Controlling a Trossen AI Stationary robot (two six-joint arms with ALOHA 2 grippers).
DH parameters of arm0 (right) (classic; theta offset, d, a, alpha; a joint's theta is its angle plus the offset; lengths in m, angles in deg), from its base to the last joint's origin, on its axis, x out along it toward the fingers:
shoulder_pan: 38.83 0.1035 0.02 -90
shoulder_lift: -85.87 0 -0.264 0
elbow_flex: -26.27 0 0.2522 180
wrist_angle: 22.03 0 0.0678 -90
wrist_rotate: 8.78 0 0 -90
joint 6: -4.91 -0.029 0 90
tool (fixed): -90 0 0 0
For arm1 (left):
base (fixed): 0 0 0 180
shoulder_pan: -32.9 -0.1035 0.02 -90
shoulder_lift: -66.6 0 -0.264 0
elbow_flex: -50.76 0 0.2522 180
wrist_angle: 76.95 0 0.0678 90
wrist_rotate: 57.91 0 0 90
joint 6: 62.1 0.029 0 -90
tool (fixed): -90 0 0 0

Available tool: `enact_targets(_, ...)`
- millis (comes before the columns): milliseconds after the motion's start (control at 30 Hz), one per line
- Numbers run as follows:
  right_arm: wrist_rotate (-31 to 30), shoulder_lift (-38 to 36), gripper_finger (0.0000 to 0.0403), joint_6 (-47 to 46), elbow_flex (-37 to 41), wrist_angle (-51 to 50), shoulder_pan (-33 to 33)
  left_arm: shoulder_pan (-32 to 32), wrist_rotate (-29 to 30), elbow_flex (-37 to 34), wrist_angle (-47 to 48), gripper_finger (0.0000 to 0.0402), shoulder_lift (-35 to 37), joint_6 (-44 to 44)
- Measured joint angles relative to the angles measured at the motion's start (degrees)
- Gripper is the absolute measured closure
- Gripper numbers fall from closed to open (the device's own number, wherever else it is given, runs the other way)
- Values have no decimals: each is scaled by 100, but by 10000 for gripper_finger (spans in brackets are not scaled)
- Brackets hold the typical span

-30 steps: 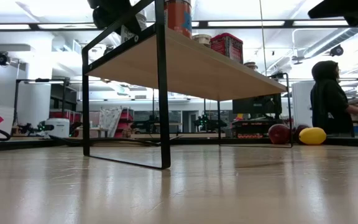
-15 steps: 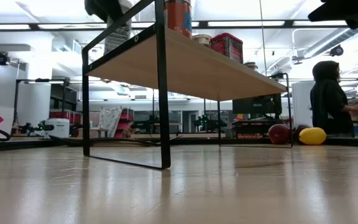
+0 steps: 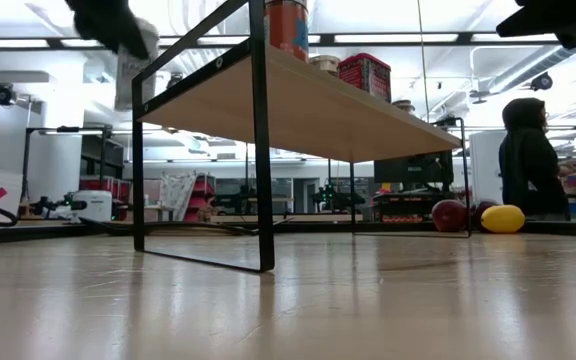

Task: Shelf spices
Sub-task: Remove the white seasoning bottle from the shelf

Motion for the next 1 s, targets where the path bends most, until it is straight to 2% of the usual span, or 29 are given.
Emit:
enact_targets(233, -27, 2, 204, -28, 30, 7, 0, -50, 8, -1223, -459, 216, 873, -276)
enact_targets(567, -42, 2, 204, -19, 30, 50, 0, -77, 67, -2514, -659, 214, 1703, -818)
enact_targets(1000, -48, 0, 204, 42, 30, 81, 0, -438, 115, -3459, -898, 211, 2146, -1092)
